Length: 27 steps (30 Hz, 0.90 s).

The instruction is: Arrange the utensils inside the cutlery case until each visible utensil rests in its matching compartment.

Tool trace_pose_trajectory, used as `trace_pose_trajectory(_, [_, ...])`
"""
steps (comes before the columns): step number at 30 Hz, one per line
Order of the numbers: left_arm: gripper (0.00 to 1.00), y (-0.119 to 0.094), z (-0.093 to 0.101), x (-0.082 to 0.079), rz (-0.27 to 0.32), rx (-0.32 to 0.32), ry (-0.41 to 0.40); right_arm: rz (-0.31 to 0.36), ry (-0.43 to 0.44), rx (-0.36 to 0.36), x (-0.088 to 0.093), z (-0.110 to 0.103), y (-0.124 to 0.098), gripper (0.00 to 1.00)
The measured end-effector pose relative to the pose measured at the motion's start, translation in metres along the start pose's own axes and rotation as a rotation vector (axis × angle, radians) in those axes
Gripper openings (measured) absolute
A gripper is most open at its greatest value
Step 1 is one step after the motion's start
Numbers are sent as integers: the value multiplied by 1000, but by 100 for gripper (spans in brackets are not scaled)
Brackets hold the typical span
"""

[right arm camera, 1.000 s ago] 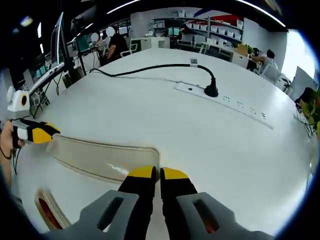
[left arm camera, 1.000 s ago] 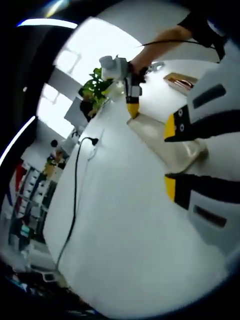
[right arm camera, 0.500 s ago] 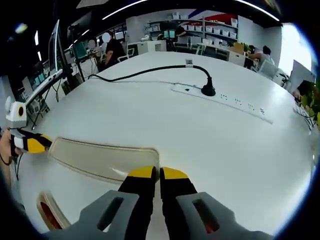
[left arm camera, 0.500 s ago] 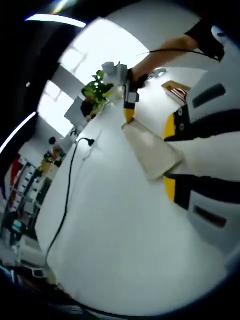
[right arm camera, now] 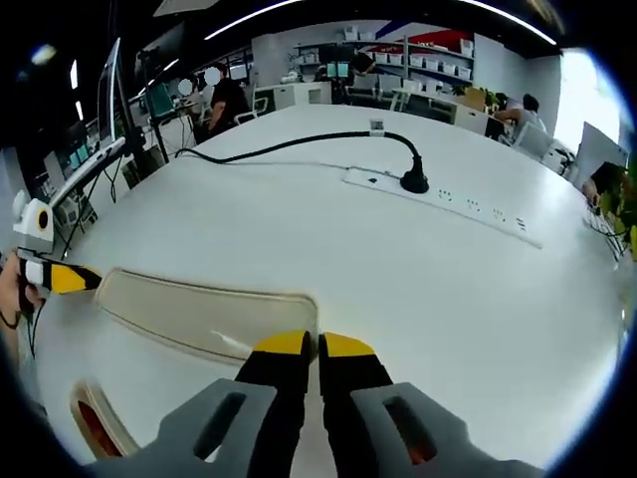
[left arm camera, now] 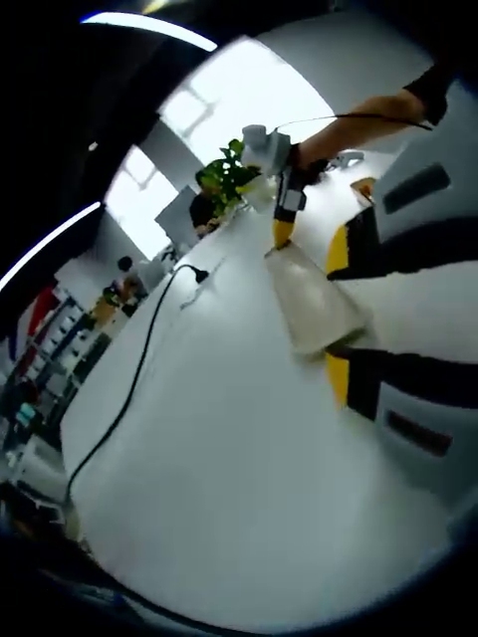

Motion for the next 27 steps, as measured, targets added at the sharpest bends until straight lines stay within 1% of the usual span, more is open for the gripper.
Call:
trace_pose_trajectory(3, [29, -2, 3, -4, 15, 25, -30, 2, -4, 12, -1, 1, 1, 2])
trace_pose_trajectory(4, [25, -3, 5, -5, 23, 41, -48, 5, -10, 17, -2, 1, 1, 2])
trace_pose_trajectory(5, [20, -4, 12, -8, 11, 104, -94, 4, -8, 18, -2, 1, 1, 2])
trace_pose_trajectory(6, [19, -4, 20, -8, -5, 159, -155, 4, -3, 17, -1, 0, 0, 2])
trace_pose_trajectory(7, [21, -2, 21, -9, -14, 164, -185, 5, -2, 14, -1, 0, 0, 2])
trace_pose_trajectory(9, [21, 4, 20, -8, -13, 107, -55, 6, -4, 11, -2, 1, 0, 2])
trace_pose_trajectory(10, [20, 7, 21, -7, -15, 89, -35, 7, -6, 12, -1, 0, 0, 2])
trace_pose_trajectory(12, [16, 11, 26, -8, -12, 99, -57, 11, -3, 9, -1, 1, -1, 2])
trace_pose_trajectory(13, [15, 11, 28, -12, -5, 120, -104, 13, -2, 7, -1, 1, -1, 2])
trace_pose_trajectory(14, [14, 12, 28, -16, 8, 123, -134, 16, -2, 5, -1, 1, -1, 2])
trace_pose_trajectory(16, [13, 12, 27, -17, 11, 115, -147, 22, -6, 4, -1, 1, -2, 2])
trace_pose_trajectory(17, [12, 12, 27, -14, 9, 100, -168, 21, -17, 4, -1, 0, -2, 2])
trace_pose_trajectory(18, [11, 12, 28, -15, 26, 98, -201, 19, -30, 3, -1, 0, -2, 2])
trace_pose_trajectory(19, [10, 12, 30, -19, 46, 112, -218, 17, -37, 0, -1, 0, -2, 2])
trace_pose_trajectory(21, [8, 11, 31, -19, 50, 127, -249, 14, -75, -10, -2, 1, -2, 3])
trace_pose_trajectory(23, [6, 11, 33, -20, 58, 146, -316, 24, -128, -21, -4, 1, -2, 3])
trace_pose_trajectory(24, [5, 11, 31, -20, 52, 144, -327, 36, -161, -29, -5, 2, -3, 3])
trace_pose_trajectory(25, [5, 12, 27, -15, 51, 111, -305, 49, -182, -41, -5, 1, -3, 4])
trace_pose_trajectory(26, [5, 13, 23, -16, 79, 76, -265, 51, -180, -46, -5, 1, -2, 4])
trace_pose_trajectory(27, [5, 15, 27, -12, 87, 85, -263, 69, -191, -46, -6, 3, -1, 4])
Point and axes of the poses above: the point that each gripper's makers call its tool centre point, and the gripper's own axes: y roughly forward along the fingers, z roughly to its right, x roughly out of its underside, the point moved 2 cm from there along -y, roughly backward along the fingers, and after that the axes turned 15 degrees about -y, right-handed, at the moved point
